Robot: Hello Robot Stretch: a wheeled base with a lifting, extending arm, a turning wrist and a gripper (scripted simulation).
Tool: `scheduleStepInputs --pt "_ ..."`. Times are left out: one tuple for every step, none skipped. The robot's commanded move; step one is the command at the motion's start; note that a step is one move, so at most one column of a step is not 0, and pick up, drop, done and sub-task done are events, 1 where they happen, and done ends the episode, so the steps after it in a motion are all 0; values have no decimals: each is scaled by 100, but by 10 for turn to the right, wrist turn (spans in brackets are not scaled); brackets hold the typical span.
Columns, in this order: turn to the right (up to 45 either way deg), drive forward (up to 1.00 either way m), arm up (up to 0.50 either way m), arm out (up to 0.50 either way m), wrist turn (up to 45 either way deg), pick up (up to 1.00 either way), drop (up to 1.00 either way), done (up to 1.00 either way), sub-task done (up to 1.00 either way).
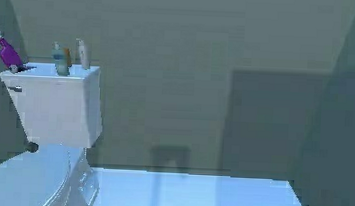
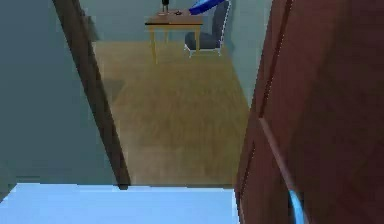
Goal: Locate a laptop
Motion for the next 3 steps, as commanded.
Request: scheduleStepInputs --pt "-450 0 0 0 0 0 0 0 0" --pt "-420 0 0 0 0 0 0 0 0" --pt "0 15 0 0 0 0 0 0 0"
